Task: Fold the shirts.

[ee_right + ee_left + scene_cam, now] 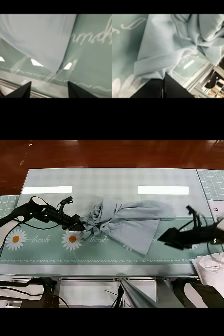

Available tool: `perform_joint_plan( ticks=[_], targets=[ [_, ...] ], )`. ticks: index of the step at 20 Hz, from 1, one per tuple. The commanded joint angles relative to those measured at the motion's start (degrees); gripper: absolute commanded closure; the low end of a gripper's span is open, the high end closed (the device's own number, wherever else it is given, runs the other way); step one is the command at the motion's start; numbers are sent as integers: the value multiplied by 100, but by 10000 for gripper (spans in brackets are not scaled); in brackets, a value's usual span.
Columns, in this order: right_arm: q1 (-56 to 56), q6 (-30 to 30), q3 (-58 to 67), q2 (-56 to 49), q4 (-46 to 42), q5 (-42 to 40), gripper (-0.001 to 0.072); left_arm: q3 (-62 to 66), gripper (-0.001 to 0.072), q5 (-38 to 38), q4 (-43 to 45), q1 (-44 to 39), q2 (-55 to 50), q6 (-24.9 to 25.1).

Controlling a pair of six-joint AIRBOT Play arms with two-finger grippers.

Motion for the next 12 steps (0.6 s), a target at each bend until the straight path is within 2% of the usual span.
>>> perform_joint_plan(
  ticks=[1,5,7,10,12],
  targets=[
    [-7,118,-1554,807,787,-680,167,4,675,-120,-20,4,7,96],
    [243,426,-1773,870,872,-1241,167,33,675,-120,-151,4,15,179],
    [885,879,-1773,870,782,-1816,167,33,675,-118,-264,4,20,240],
    [1912,1976,-1773,831,332,-2872,167,33,675,-118,-278,4,20,240],
    [2430,2179,-1773,592,428,-3397,167,33,675,-116,-278,4,17,240]
  ],
)
